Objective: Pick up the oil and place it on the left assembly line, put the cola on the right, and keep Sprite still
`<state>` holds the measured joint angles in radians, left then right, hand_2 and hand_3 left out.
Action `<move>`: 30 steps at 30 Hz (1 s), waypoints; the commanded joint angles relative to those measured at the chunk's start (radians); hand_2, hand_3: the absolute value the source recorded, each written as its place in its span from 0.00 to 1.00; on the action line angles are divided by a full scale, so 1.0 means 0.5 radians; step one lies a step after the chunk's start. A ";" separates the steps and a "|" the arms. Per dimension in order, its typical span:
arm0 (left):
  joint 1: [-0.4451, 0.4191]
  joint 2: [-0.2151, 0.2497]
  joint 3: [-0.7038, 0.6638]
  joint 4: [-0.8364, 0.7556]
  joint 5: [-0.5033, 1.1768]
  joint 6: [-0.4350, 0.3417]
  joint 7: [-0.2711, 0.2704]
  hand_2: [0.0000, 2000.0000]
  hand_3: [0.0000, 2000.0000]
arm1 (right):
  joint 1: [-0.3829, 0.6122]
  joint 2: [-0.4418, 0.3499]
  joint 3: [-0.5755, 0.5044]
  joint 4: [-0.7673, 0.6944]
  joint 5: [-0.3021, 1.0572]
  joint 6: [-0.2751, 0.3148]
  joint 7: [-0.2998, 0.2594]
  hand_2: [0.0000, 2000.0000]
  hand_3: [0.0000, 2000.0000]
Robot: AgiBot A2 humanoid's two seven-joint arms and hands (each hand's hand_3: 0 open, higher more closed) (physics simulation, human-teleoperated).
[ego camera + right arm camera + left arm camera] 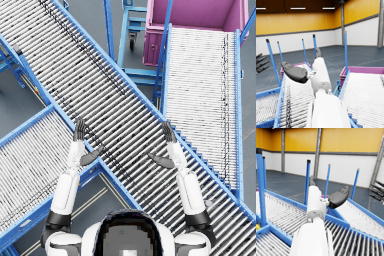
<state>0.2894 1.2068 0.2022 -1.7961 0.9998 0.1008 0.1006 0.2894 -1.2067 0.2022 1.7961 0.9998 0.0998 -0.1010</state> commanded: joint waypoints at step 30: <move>0.000 0.000 0.000 0.000 0.000 0.000 0.000 0.00 0.00 | 0.000 0.000 0.000 0.000 0.000 0.000 0.000 0.00 0.00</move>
<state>0.2894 1.2068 0.2022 -1.7961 0.9998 0.1008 0.1006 0.2894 -1.2067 0.2022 1.7961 0.9998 0.0998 -0.1010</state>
